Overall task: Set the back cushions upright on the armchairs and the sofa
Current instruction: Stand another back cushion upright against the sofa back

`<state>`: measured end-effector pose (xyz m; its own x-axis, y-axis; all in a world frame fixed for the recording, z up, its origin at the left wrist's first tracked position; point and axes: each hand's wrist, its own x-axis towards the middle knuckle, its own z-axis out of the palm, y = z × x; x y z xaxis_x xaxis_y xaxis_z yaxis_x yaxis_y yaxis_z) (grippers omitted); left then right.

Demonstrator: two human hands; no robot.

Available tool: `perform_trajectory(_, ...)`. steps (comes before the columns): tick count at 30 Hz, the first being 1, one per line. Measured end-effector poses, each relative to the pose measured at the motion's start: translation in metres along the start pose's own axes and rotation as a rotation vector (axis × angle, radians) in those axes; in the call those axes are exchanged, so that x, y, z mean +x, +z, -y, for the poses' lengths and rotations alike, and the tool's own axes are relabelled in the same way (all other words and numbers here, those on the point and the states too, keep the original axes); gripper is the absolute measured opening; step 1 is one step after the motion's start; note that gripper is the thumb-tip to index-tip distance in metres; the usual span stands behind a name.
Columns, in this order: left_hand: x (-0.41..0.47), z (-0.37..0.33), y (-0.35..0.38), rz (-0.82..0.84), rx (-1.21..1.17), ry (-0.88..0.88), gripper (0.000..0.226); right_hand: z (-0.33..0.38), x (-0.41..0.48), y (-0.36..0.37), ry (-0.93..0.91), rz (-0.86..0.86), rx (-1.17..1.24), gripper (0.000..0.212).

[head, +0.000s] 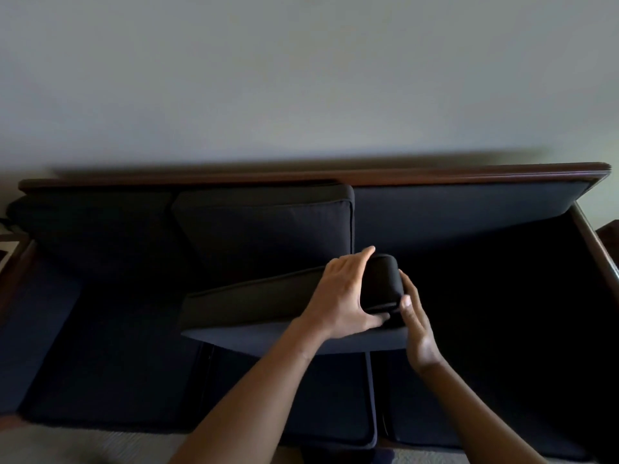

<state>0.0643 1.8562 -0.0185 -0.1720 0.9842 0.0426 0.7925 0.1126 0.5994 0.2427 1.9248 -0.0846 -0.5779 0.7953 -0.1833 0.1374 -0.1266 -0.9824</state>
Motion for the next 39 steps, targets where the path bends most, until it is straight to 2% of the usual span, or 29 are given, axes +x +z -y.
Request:
perform_trajectory(3, -0.004, 0.023, 0.02, 0.074, 0.211, 0.044, 0.104, -0.008, 0.015, -0.018, 0.087, -0.148, 0.029, 0.087)
perform_trajectory(5, -0.022, 0.052, 0.029, 0.102, 0.322, 0.012, 0.09, -0.018, 0.021, -0.031, 0.148, -0.262, 0.034, 0.069)
perform_trajectory(8, -0.052, 0.089, 0.034, 0.027, 0.407, -0.056, 0.068, -0.031, 0.02, -0.046, 0.2, -0.452, 0.013, 0.034)
perform_trajectory(10, -0.064, 0.108, 0.031, -0.071, 0.441, -0.163, 0.063, -0.035, 0.021, -0.05, 0.184, -0.522, 0.017, 0.032)
perform_trajectory(14, -0.079, 0.138, 0.009, -0.237, 0.433, -0.552, 0.057, -0.036, 0.042, -0.04, 0.14, -0.58, 0.033, 0.047)
perform_trajectory(16, -0.086, 0.151, -0.003, -0.297, 0.361, -0.681, 0.056, -0.035, 0.053, -0.036, 0.139, -0.613, 0.049, 0.051)
perform_trajectory(19, -0.087, 0.163, -0.014, -0.462, 0.096, -0.77, 0.051, -0.037, 0.064, -0.038, 0.144, -0.651, 0.032, 0.049)
perform_trajectory(21, -0.083, 0.169, -0.021, -0.558, -0.183, -0.809, 0.054, -0.037, 0.068, -0.038, 0.132, -0.661, 0.008, 0.043)
perform_trajectory(24, -0.078, 0.188, -0.029, -0.62, -0.699, -0.937, 0.073, -0.039, 0.073, -0.038, 0.109, -0.677, 0.013, 0.036)
perform_trajectory(27, -0.076, 0.198, -0.023, -0.666, -0.956, -0.963, 0.065, -0.044, 0.079, -0.039, 0.063, -0.697, 0.046, 0.035)
perform_trajectory(31, -0.064, 0.189, -0.017, -0.788, -1.004, -0.93, 0.055, -0.045, 0.087, -0.044, 0.037, -0.769, 0.103, 0.038)
perform_trajectory(39, -0.025, 0.132, 0.001, -0.866, -0.979, -0.897, 0.049, -0.027, 0.084, -0.108, -0.013, -0.817, 0.152, 0.04)
